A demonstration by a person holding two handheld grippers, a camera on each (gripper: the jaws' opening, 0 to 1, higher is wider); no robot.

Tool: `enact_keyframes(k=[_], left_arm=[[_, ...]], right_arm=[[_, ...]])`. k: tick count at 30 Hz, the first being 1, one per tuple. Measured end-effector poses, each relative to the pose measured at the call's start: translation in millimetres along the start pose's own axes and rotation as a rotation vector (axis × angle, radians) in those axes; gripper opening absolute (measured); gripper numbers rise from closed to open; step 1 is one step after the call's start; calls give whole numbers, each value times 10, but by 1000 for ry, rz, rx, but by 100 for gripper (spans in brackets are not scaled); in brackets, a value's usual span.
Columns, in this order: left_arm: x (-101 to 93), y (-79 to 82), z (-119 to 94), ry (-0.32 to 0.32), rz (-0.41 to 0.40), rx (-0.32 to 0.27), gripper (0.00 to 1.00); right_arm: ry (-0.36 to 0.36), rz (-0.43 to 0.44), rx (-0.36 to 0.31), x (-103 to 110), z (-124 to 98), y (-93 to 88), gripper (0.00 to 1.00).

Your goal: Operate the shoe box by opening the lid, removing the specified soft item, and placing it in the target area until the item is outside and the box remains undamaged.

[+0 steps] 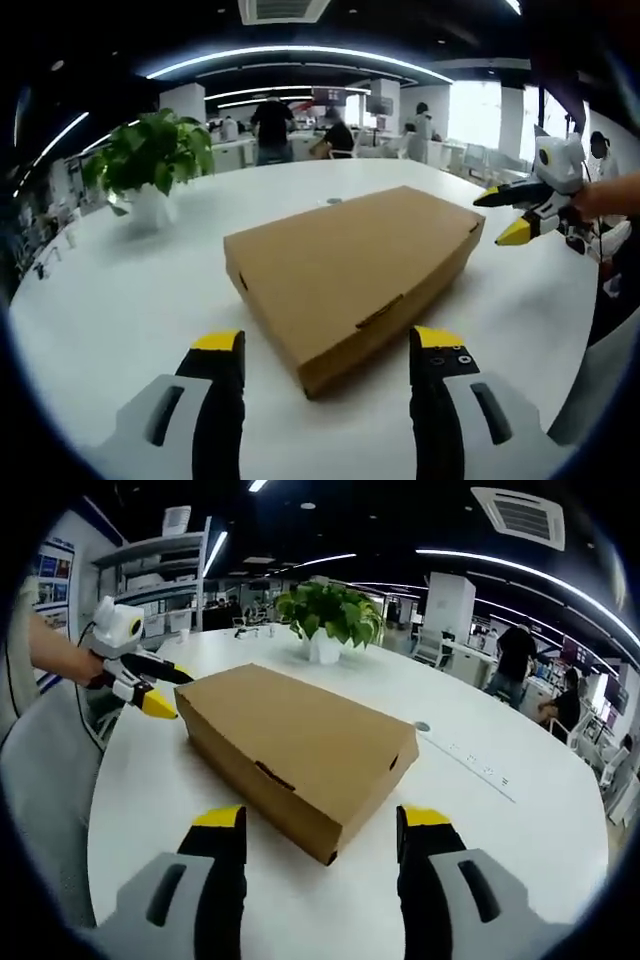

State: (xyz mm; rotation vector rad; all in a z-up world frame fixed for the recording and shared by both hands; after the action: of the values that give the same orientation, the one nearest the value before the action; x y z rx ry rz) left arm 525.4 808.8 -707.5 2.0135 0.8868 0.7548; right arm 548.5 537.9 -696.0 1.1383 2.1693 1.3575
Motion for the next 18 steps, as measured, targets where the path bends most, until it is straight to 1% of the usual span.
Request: enact_keyframes(k=[6,10,13,14,18], left_arm=[[-8,-8,46,7,-8,7,62],[6,13,59,16,-14,0,59],[17,21,72,17,-10,-2,55],[12,18,89,6,-12,2,55],[14,21,101,-3,-5,3,56]], right_arm=[[12,-8,17,-42,129,11,52],[18,-3,25,-69,201,10,49],[25,10,27,-76,233,8,50],[29,7,30,-70,237,2,50],[40,3,33,-44,249,-6,49]])
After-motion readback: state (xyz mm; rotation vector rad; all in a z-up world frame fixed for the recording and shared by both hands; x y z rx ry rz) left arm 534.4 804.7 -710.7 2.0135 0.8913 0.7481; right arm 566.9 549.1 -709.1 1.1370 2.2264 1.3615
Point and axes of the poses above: the point that each gripper's makers call its tool centre point, and the gripper's own axes: z roughly forward along the fingers, x roughly to its left, y roughly out of its top, the point moved 3 cm from there along -z, roughly backward along the fingers, and after that the axes turned 14 degrees about z, right-handed, at the moved point
